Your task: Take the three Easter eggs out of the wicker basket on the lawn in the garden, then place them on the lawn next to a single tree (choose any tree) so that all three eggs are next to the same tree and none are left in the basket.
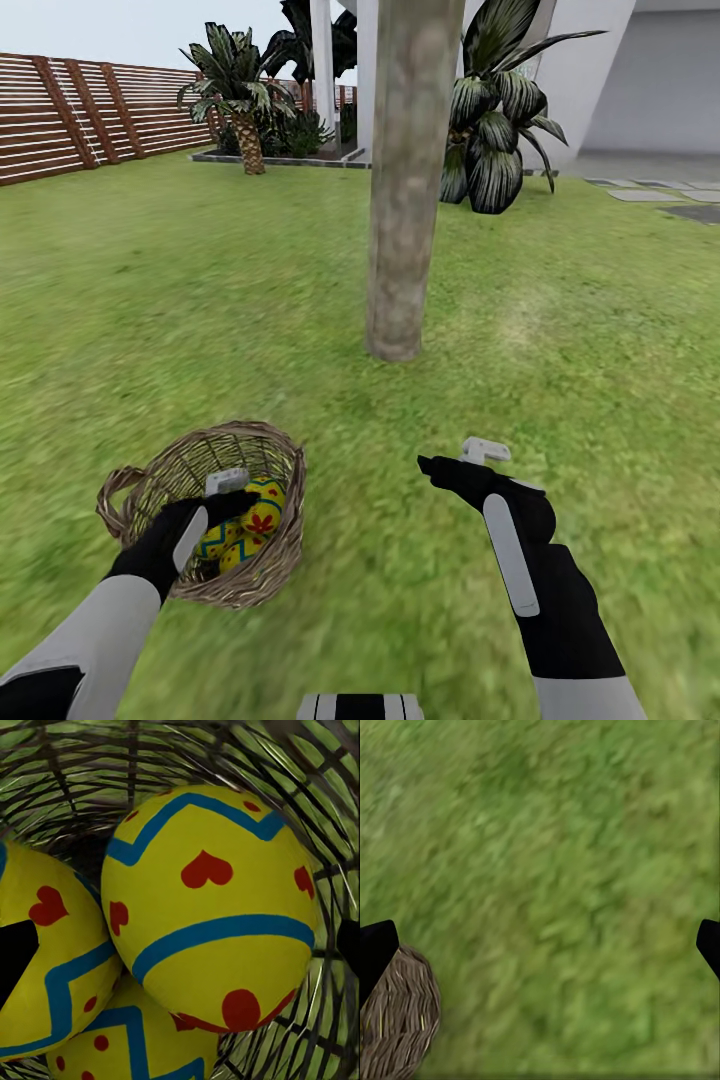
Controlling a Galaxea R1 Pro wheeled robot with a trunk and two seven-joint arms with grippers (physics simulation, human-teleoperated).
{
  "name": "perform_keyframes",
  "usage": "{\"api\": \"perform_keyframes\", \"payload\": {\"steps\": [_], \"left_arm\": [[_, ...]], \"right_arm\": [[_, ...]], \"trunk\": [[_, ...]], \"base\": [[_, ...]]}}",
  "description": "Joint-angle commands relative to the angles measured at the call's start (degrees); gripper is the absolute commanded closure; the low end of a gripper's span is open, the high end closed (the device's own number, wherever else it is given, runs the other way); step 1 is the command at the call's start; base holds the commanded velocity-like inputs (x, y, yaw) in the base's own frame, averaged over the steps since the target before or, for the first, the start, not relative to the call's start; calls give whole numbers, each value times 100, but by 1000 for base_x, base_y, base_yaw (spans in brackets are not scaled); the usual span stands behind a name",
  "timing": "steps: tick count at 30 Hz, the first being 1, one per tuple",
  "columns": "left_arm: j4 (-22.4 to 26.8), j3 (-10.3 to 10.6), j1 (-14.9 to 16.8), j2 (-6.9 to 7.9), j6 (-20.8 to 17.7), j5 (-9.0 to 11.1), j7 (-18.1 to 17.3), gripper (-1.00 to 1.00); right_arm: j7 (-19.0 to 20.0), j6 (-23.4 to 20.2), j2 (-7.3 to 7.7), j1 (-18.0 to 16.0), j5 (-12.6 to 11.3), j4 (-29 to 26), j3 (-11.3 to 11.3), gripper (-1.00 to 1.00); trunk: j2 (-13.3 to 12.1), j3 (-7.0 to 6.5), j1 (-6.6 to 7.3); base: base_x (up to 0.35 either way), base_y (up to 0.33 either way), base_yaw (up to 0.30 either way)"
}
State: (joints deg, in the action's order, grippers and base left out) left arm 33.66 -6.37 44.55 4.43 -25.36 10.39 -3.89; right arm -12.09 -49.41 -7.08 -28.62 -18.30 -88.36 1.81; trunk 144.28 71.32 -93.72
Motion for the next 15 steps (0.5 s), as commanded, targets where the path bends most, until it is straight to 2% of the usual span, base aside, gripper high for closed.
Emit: {"api": "perform_keyframes", "payload": {"steps": [1, 9, 15], "left_arm": [[138, -24, 1, -11, -15, 16, -22, -100], [391, -23, 1, -23, 16, 16, -42, -100], [419, -18, 1, -23, 18, 17, -55, -100]], "right_arm": [[-57, -16, -2, -3, -60, -5, 3, -100], [-57, -16, -4, -3, -60, -5, 11, -100], [-57, -16, -4, -3, -60, -5, 12, -100]], "trunk": [[2, 5, 1], [2, 5, 1], [10, 138, -14]], "base": [[0, 0, 0], [0, 0, 0], [0, 0, 0]]}}
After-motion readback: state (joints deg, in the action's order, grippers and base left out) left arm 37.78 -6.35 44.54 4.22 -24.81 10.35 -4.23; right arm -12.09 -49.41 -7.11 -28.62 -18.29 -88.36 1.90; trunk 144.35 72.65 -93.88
